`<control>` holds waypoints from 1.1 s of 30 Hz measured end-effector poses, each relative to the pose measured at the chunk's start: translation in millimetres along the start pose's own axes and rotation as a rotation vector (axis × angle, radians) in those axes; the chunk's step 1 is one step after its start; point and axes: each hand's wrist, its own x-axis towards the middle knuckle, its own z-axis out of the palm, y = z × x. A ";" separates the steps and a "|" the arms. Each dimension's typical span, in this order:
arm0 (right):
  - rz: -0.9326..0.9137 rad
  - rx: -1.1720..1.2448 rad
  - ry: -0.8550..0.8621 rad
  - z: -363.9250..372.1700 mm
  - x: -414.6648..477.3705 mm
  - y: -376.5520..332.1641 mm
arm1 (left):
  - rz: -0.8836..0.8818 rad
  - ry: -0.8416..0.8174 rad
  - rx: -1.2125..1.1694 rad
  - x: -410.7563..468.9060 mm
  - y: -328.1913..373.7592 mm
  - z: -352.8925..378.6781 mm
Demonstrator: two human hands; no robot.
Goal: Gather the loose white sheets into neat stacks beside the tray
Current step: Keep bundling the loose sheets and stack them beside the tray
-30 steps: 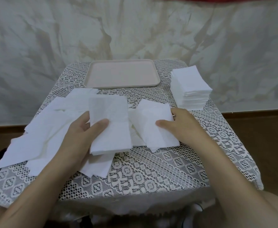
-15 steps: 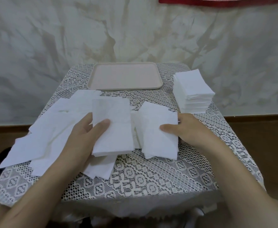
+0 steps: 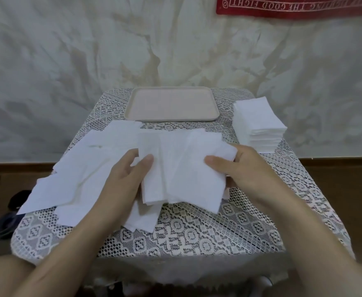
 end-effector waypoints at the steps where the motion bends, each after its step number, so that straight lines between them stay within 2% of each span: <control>1: 0.004 -0.016 -0.009 6.5 -0.5 1.2 | -0.005 -0.002 -0.004 -0.7 0.3 1.4; 18: 0.003 -0.098 0.045 33.3 11.0 9.0 | -0.018 -0.020 -0.042 2.1 -2.5 0.5; 23: -0.144 -0.049 0.214 26.1 14.2 7.7 | -0.029 -0.032 -0.053 1.0 -1.6 1.1; 25: -0.176 -0.020 0.194 26.1 12.9 4.4 | -0.029 -0.032 -0.045 1.0 -1.5 1.3; 33: -0.087 -0.038 0.174 43.5 19.9 6.0 | -0.042 -0.036 -0.055 0.9 -2.4 1.3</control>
